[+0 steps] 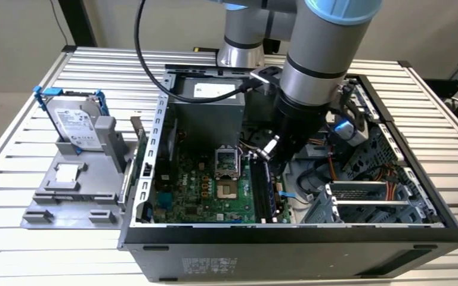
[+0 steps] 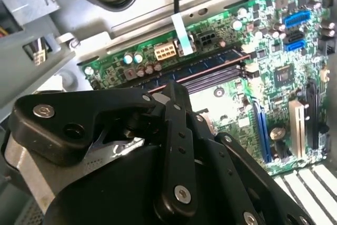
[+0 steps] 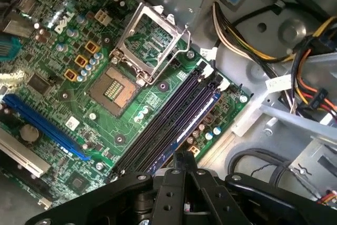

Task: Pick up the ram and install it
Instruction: 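Press down the ram until it locks into place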

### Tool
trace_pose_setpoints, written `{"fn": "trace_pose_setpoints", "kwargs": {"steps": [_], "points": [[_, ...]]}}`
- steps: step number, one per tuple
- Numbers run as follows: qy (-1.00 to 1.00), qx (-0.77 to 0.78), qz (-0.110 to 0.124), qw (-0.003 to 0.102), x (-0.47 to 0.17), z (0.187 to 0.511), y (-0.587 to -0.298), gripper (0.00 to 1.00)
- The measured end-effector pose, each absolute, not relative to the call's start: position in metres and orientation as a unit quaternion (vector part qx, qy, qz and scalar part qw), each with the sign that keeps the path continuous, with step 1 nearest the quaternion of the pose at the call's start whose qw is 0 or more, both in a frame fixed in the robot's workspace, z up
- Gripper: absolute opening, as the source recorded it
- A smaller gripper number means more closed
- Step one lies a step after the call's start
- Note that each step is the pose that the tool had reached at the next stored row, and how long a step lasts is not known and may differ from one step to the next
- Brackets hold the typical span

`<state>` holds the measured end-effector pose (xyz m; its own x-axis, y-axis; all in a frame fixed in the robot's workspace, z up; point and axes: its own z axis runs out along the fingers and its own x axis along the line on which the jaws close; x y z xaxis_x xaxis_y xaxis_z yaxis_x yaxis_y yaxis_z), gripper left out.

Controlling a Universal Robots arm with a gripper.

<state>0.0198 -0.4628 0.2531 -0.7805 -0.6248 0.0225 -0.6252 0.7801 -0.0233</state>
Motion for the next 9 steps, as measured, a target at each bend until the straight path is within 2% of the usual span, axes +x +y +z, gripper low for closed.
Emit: {"fn": "trace_pose_setpoints", "kwargs": {"steps": [9], "points": [[-0.919,0.394,0.013,0.006,0.0197,0.2529,-0.4628,0.0]]}}
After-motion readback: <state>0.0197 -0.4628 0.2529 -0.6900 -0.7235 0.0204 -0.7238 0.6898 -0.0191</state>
